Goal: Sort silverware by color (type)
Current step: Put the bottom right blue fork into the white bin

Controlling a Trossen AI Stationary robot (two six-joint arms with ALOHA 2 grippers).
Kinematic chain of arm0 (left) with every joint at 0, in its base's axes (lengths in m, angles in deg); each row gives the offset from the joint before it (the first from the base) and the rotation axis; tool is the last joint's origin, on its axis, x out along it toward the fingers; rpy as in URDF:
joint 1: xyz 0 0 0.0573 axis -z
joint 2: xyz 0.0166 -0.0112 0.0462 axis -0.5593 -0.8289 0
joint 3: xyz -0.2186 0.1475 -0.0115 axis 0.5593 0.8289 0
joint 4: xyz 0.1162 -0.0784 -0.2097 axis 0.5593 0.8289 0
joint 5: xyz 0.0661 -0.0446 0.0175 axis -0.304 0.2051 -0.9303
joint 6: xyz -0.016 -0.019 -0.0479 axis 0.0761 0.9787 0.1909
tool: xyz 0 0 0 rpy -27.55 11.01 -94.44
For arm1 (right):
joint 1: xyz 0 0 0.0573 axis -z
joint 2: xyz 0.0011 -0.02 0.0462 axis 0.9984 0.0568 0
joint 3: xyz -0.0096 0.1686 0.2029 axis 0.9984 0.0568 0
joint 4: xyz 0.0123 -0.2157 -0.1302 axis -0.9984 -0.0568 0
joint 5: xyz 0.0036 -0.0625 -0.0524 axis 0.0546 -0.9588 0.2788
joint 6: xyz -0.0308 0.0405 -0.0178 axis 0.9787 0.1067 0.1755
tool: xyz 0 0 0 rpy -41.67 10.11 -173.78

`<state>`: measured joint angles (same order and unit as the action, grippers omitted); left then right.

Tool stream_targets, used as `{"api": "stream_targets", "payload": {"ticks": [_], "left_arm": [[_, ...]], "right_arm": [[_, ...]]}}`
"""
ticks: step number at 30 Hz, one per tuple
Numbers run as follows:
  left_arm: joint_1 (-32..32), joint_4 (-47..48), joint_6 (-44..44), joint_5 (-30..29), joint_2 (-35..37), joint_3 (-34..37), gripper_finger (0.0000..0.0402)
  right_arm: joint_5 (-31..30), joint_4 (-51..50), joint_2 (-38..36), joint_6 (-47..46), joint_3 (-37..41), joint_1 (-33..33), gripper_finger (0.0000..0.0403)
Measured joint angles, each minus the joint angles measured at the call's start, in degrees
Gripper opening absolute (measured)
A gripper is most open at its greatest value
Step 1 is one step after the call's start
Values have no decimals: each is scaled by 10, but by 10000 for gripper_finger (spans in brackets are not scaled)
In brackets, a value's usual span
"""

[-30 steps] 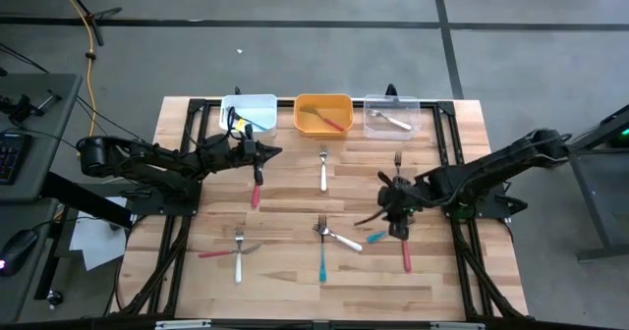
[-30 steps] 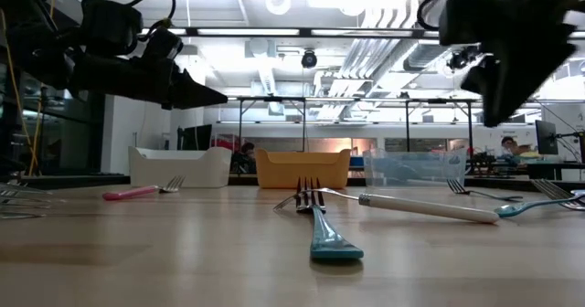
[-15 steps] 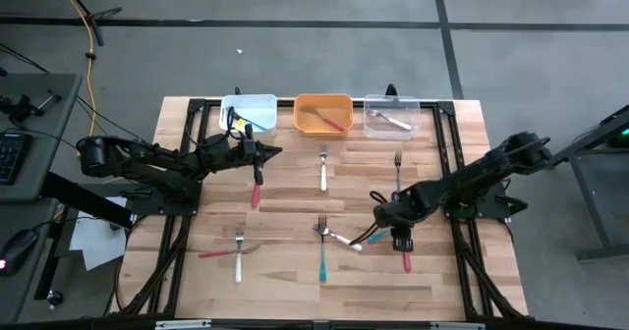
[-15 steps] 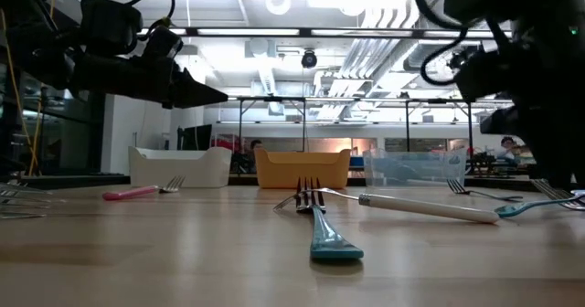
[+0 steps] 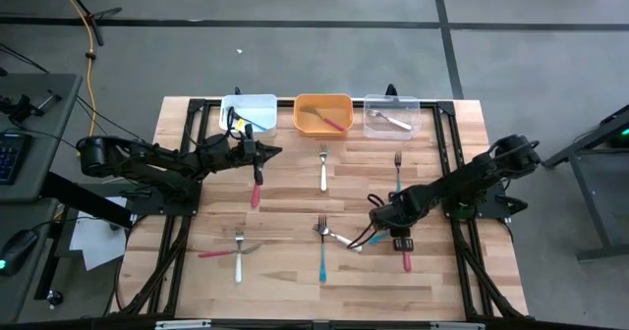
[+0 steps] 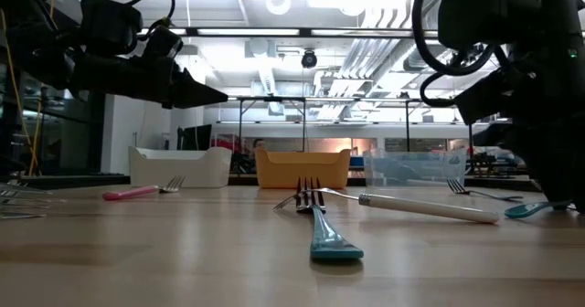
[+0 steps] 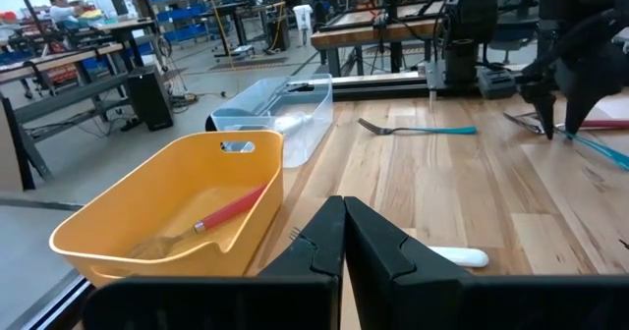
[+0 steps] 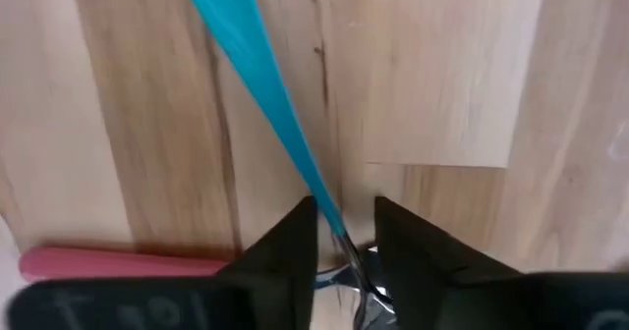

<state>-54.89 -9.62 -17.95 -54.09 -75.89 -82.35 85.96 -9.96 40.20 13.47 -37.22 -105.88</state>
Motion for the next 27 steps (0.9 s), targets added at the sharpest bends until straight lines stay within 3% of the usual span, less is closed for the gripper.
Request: {"api": "stream_targets", "payload": {"ticks": [6,16,19,23,27], "left_arm": [[0,-1,15,0,0,0,1],[0,-9,39,0,0,0,1],[0,-20,72,0,0,0,1],[1,-20,154,30,0,-11,1],[26,-18,189,43,0,-33,16]], "right_arm": [[11,6,1,11,0,0,11],[-9,-18,-57,23,-54,26,6],[-53,-21,-78,50,-79,52,9],[-159,-4,-86,102,-116,98,5],[-233,96,-86,177,-132,148,5]]}}
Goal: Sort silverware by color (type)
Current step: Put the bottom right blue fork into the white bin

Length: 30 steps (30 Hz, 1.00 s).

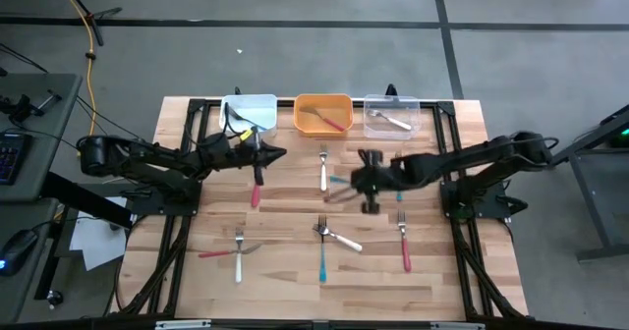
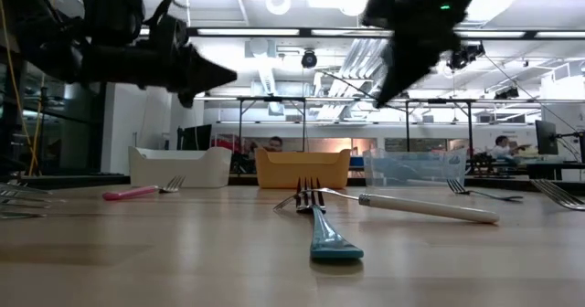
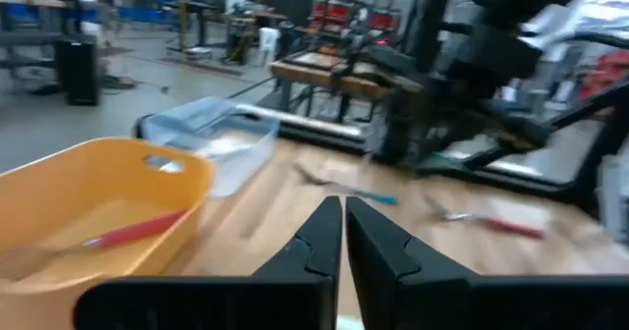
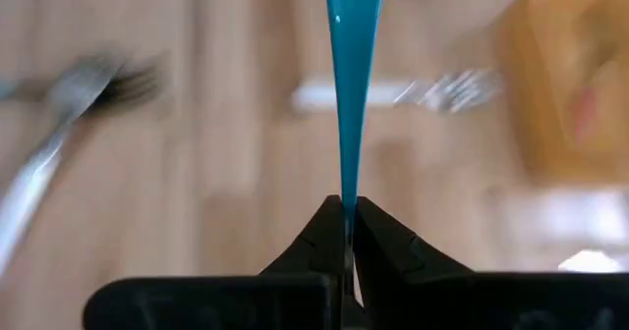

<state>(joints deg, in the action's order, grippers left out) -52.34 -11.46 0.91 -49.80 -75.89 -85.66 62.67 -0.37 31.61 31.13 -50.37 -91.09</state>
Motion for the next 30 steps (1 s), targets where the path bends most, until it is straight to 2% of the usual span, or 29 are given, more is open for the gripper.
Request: {"api": "stream_targets", "payload": {"ticks": [5,12,16,23,30], "left_arm": [[32,4,48,-3,-6,-32,58],[55,6,175,-5,-56,-91,123],[51,11,236,-5,-94,-133,148],[29,45,290,35,-159,-202,161],[26,48,291,62,-196,-242,156]], "right_arm": [[-19,103,0,69,2,51,8],[-29,133,0,152,4,87,9],[-29,133,0,184,4,97,9],[-28,133,0,209,4,100,9],[-28,131,0,218,4,100,9]]}}
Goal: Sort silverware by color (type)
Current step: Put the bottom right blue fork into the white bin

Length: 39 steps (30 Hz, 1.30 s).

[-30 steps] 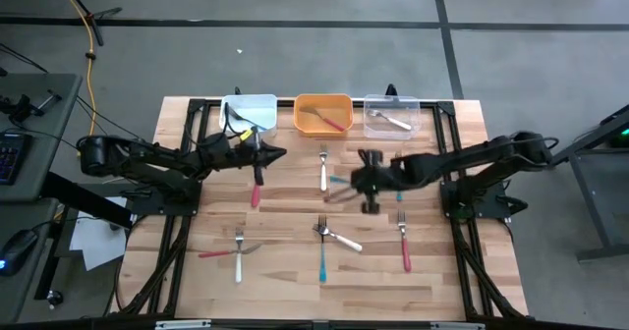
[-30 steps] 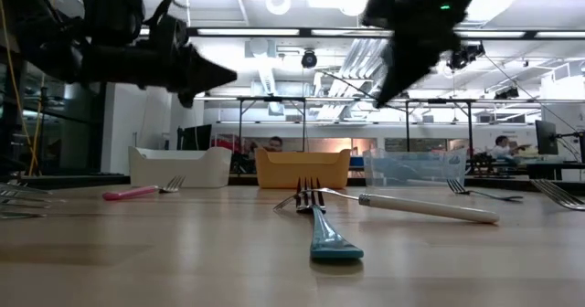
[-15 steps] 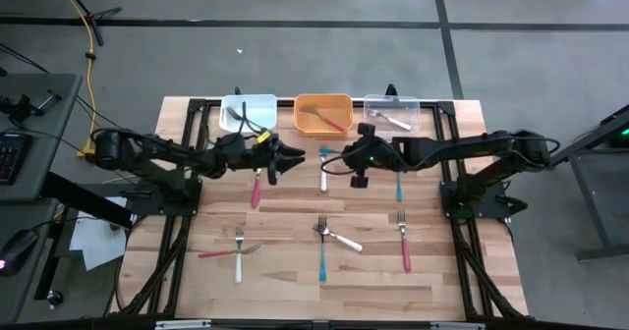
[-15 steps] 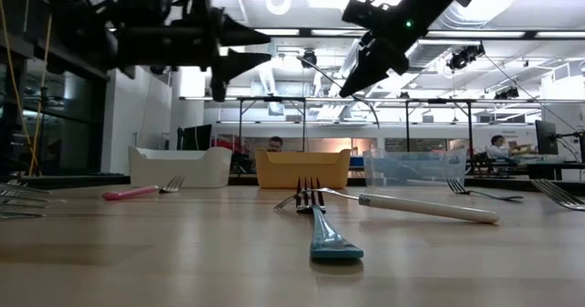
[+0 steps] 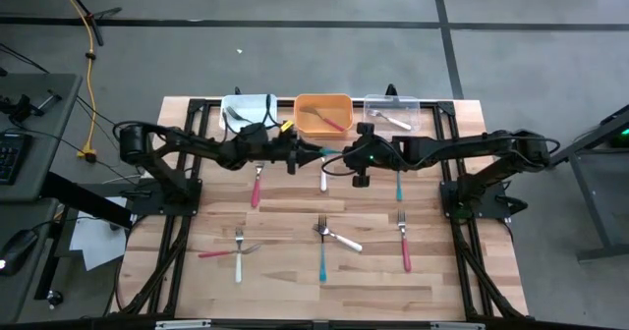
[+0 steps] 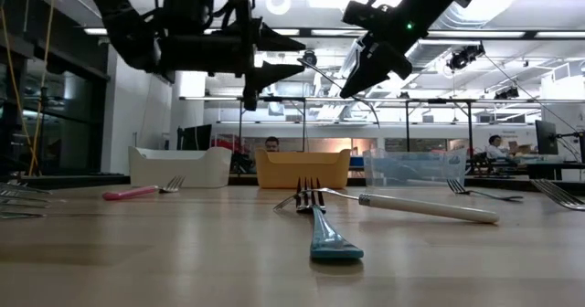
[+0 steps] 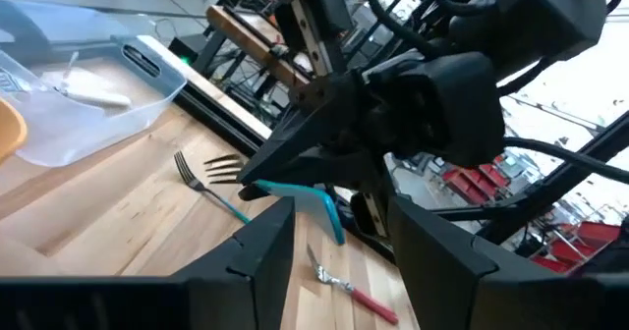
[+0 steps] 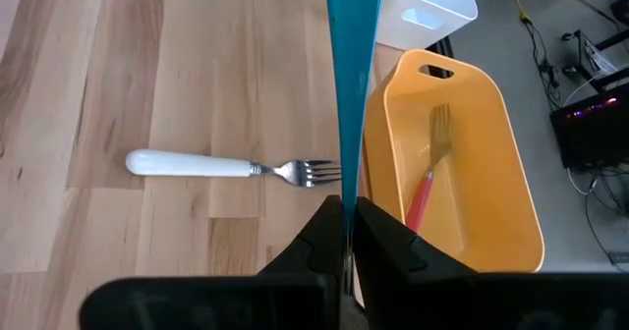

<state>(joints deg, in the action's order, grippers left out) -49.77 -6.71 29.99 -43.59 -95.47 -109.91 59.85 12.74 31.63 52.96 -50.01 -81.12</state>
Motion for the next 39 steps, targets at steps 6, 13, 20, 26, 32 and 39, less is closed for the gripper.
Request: {"api": "stream_targets", "payload": {"ticks": [6,13,20,26,32,39], "left_arm": [[-1,35,0,22,-22,-26,116],[-7,44,0,30,-30,-40,61],[-24,45,20,38,-30,-40,52],[-27,45,29,50,-30,-41,81],[-29,51,30,62,-30,-41,92],[-35,55,26,67,-30,-41,40]], "right_arm": [[0,0,0,3,0,0,9],[-1,2,0,4,0,0,9],[-3,-5,0,4,0,0,9],[1,-12,0,6,0,0,9],[1,-12,0,10,0,0,10],[5,-12,0,10,0,0,9]]}}
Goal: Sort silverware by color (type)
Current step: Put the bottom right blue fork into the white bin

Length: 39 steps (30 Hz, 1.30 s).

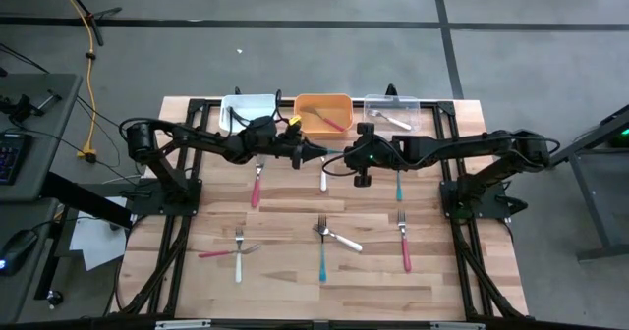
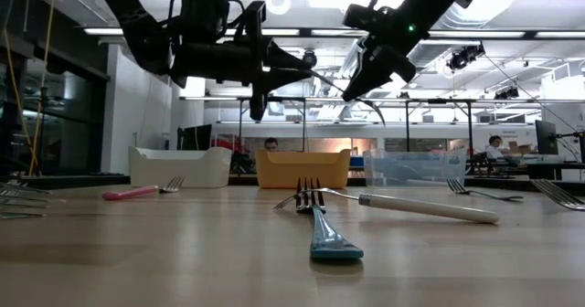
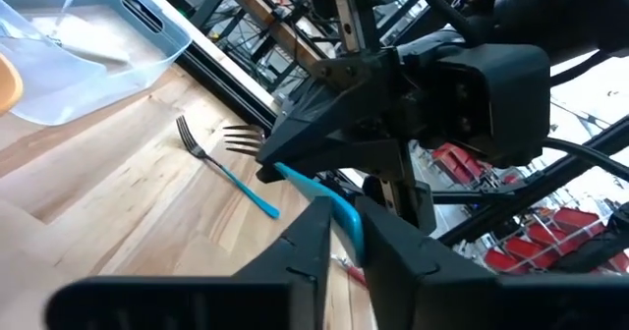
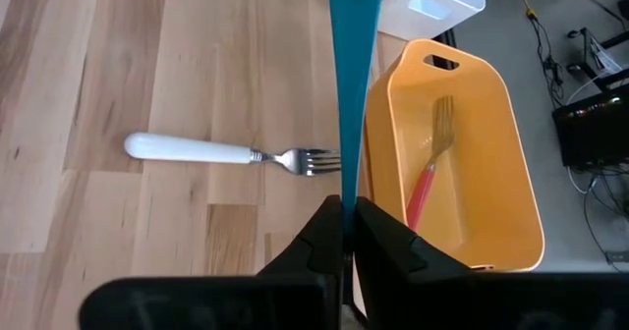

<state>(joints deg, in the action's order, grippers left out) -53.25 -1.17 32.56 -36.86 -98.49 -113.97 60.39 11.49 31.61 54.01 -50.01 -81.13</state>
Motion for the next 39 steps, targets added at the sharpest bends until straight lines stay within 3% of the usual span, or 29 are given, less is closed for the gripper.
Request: {"api": "stream_targets", "payload": {"ticks": [4,9,16,22,30,39], "left_arm": [[-3,7,-17,-5,0,1,9],[-3,4,-37,-7,0,1,7],[-22,-3,-67,-39,17,8,5],[-59,-4,-71,-41,57,46,4],[-114,7,-100,-73,179,146,4],[-186,97,-150,-115,367,263,4]], "right_arm": [[-2,-2,0,-2,0,0,10],[1,5,-1,-3,0,0,36],[-98,6,-1,-28,-9,-2,118],[-146,2,-2,-26,-38,-13,144],[-152,-8,-3,-33,-48,-14,114],[-152,-20,-3,-57,-47,-14,25]]}}
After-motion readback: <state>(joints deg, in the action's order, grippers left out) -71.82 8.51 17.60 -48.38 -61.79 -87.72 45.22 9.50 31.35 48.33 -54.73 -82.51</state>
